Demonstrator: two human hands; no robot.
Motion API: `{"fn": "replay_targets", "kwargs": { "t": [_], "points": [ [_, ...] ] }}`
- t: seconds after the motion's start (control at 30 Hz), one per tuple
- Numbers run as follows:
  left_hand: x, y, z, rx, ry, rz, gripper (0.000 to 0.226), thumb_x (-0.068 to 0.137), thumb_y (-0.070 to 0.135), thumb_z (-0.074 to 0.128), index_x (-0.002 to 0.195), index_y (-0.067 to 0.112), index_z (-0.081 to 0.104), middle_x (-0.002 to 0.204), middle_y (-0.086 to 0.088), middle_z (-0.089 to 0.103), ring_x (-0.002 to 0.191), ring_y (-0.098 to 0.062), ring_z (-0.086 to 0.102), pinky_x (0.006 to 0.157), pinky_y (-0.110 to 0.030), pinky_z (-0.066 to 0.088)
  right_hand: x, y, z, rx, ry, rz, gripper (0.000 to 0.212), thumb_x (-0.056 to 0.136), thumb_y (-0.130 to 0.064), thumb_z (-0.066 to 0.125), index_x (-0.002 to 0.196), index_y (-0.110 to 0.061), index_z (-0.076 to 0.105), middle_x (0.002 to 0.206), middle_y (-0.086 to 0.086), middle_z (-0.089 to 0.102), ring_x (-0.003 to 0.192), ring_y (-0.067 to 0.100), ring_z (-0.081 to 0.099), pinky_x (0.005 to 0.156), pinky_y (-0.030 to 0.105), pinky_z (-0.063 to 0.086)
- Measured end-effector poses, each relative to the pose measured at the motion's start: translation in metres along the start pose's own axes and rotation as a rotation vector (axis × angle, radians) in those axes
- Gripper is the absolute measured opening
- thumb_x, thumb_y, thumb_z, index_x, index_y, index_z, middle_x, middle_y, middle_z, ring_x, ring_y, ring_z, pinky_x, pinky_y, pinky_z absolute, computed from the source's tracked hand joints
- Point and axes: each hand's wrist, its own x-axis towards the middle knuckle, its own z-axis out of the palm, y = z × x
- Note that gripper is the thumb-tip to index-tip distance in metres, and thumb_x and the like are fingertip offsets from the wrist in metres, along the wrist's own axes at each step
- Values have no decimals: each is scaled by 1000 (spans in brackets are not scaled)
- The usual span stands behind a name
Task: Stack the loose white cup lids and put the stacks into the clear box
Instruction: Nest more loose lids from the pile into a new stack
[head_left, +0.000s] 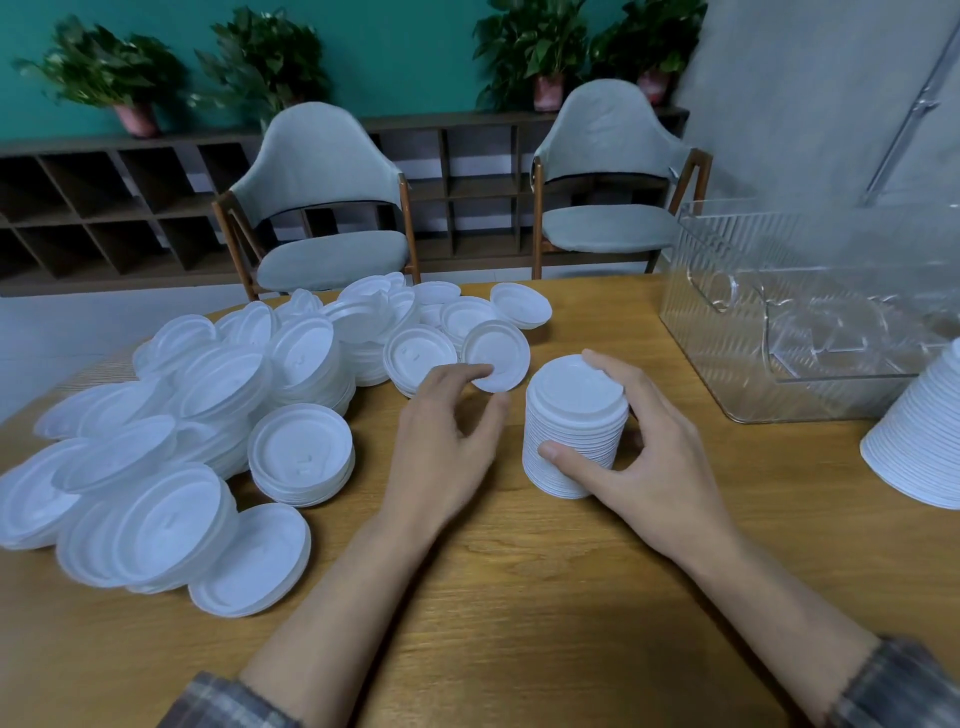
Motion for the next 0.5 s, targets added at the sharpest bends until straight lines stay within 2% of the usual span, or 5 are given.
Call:
{"fn": "replay_targets", "kwargs": {
  "t": [0.07,0.13,0.27,0.37,0.5],
  "points": [
    [1,-13,2,285,-44,32,45,99,22,66,143,21,60,149,3,54,138,-14,49,116,-30,39,-1,0,-1,7,0,3,80,73,-53,85,144,-39,52,137,-30,53,127,-15,46,97,3,36],
    [3,-19,2,420,-80,21,52,98,17,64,149,17,54,157,-7,46,145,-24,43,115,-35,38,-1,-1,-1,3,-5,7,80,74,-51,86,145,-40,51,137,-31,53,126,-16,45,97,1,35],
    [6,-23,0,508,-24,60,49,93,7,64,141,13,60,130,-11,65,120,-31,60,93,-42,50,-1,1,-2,-2,-22,15,80,75,-50,87,145,-40,49,137,-32,51,127,-18,43,96,-1,33],
    [8,-23,-4,550,-6,41,43,89,1,63,131,12,65,113,-11,69,104,-35,62,79,-45,52,-2,0,-3,2,-27,20,80,76,-50,86,145,-42,48,137,-34,50,126,-19,42,95,-1,33],
    [10,-23,-7,600,45,58,33,84,-4,65,112,11,73,100,-7,71,94,-35,65,78,-46,49,-2,0,-3,-5,-33,21,80,76,-51,86,145,-43,47,137,-33,49,126,-20,41,94,-2,32]
  ]
}}
